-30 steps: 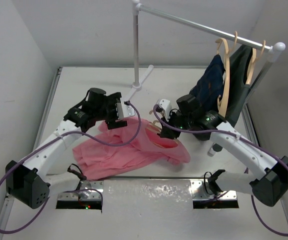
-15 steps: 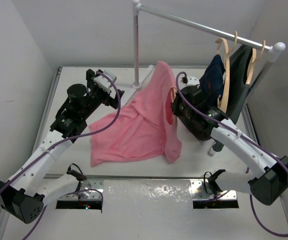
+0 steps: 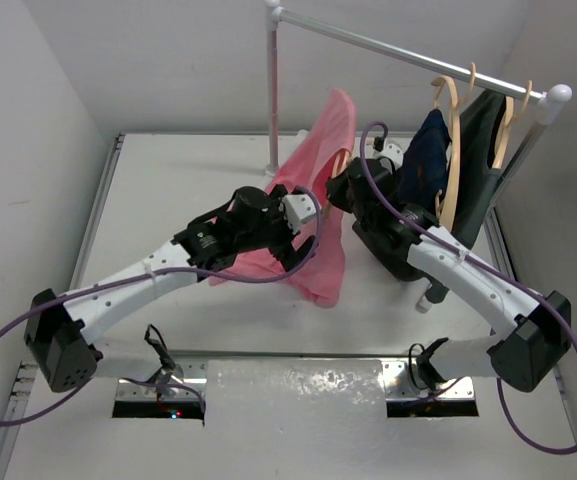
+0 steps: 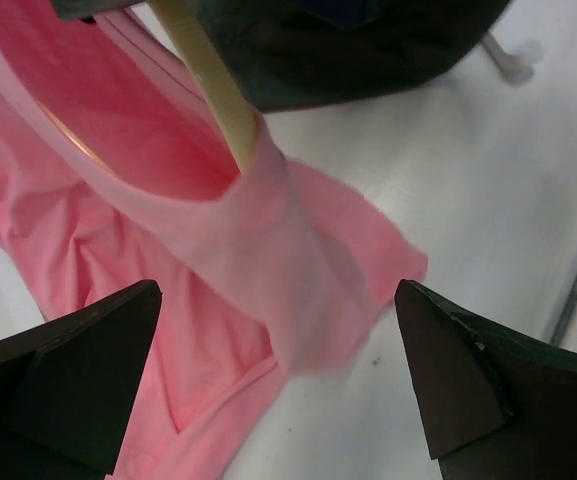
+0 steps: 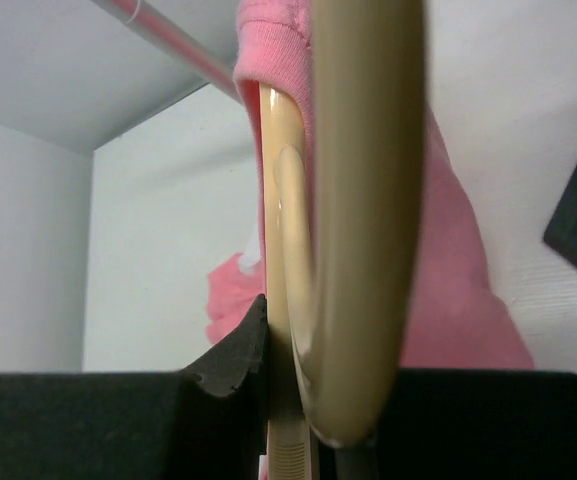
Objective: Place the t-shirt on the hanger
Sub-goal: Place the hanger at the clothesline.
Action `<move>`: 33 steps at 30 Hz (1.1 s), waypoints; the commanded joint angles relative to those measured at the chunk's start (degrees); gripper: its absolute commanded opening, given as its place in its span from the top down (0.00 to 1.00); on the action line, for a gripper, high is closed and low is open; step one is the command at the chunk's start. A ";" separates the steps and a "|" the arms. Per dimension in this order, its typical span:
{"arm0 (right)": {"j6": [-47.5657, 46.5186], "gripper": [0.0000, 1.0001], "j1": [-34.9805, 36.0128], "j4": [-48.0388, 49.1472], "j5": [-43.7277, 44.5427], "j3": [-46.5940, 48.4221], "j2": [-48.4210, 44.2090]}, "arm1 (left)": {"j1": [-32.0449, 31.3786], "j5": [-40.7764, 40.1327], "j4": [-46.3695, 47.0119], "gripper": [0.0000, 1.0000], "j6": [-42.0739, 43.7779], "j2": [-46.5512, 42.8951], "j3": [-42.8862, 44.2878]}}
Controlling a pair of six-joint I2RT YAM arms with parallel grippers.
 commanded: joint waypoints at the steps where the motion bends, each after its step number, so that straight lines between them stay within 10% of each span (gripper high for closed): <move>1: 5.68 1.00 0.60 6.20 1.76 2.07 -0.38 | -1.17 -3.33 6.52 0.00 -4.61 1.00 3.48; 11: 7.36 1.00 2.01 6.55 -0.78 1.64 -0.46 | -1.97 -14.41 9.08 0.05 5.40 8.48 2.69; 15: 8.06 1.00 2.01 6.99 -2.02 -0.47 -1.08 | -1.97 -15.82 9.97 0.64 7.43 9.62 2.25; 20: 8.68 1.00 2.01 8.31 -2.81 -2.85 -1.87 | -1.97 -12.22 8.56 0.96 5.60 9.89 1.99; 27: 2.37 0.99 1.92 8.05 -5.00 -2.15 -0.65 | 1.53 -1.98 7.41 1.00 -5.37 6.65 3.57; 33: -9.42 0.52 2.01 11.12 -8.34 -2.06 0.06 | 7.60 4.38 9.70 1.00 -15.94 3.82 2.78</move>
